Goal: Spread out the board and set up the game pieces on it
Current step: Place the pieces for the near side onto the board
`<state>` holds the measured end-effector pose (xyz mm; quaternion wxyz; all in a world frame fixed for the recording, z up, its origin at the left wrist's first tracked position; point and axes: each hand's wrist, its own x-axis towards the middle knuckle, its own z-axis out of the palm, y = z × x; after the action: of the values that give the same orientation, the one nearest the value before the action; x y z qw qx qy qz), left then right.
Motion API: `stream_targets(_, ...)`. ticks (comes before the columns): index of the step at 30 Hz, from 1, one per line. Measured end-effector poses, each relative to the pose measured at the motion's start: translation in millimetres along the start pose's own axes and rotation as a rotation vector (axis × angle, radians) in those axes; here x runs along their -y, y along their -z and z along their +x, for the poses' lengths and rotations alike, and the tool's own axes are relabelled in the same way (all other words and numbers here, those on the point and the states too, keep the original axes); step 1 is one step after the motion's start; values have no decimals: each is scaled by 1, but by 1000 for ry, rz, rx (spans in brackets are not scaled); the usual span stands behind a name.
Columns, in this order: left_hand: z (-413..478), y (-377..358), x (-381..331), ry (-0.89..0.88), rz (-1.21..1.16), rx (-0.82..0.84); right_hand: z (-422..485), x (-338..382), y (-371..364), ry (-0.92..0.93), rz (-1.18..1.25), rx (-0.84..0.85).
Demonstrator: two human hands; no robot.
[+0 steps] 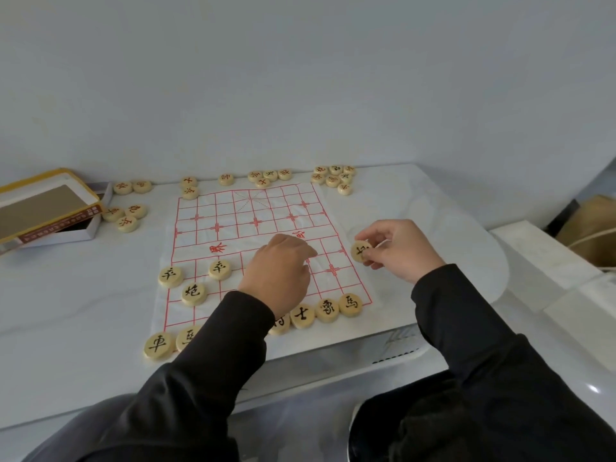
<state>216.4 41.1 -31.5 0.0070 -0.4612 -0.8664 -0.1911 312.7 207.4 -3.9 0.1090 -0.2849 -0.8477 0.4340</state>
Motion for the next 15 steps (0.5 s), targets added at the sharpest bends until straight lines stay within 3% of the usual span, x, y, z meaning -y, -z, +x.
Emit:
stream_targets(7,2,-7,-1,-46,39,43,0,-10,17,-72,-338,357)
stream_targets(15,5,-12,-1,-64,87,64,3,-11,14,-54,-495,435)
